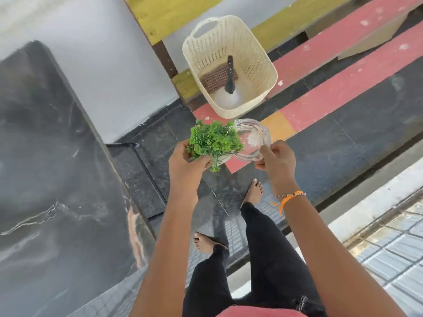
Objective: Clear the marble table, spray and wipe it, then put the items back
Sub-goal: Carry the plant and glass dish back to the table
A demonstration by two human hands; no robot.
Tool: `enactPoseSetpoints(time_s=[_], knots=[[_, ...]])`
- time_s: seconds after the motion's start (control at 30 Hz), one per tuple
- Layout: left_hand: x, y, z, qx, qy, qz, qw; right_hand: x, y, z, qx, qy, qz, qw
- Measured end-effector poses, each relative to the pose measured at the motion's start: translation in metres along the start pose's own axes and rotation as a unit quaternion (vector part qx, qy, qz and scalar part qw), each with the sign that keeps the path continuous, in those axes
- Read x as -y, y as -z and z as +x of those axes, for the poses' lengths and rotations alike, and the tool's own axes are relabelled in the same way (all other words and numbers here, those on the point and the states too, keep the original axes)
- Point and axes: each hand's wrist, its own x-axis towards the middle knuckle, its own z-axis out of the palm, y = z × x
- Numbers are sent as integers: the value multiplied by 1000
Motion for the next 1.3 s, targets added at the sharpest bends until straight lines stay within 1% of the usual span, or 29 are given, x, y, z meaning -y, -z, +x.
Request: enactPoseSetpoints(time_s=[0.13,0.27,0.37,0.53,0.67,0.8,0.87,1.03,1.13,1.3], knots=[[-16,79,-35,-28,-39,-31,998,23,-31,-65,29,69,6,997],[-21,161,-61,-66,-66,-78,993,38,-74,-126,91,103,8,991],[-22,218,-71,-103,-82,-86,988,47,-112,-162,148,109,20,983],[-20,297,-65,-169,-89,-82,978,61,-180,-202,214,114,12,970],[-23,344,-49,-202,-81,-87,972,79,-235,-219,255,119,7,959],[-31,383,-28,-219,-64,-91,969,93,-289,-236,281,107,4,954],[-35,397,-13,-215,-61,-98,970,99,-311,-240,277,109,3,955],[-46,437,32,-204,-51,-89,974,107,-369,-240,237,112,-13,965],[-56,466,69,-185,-56,-80,978,114,-407,-237,199,105,-1,974],[-77,506,132,-185,-59,-82,977,127,-462,-230,134,89,22,987]])
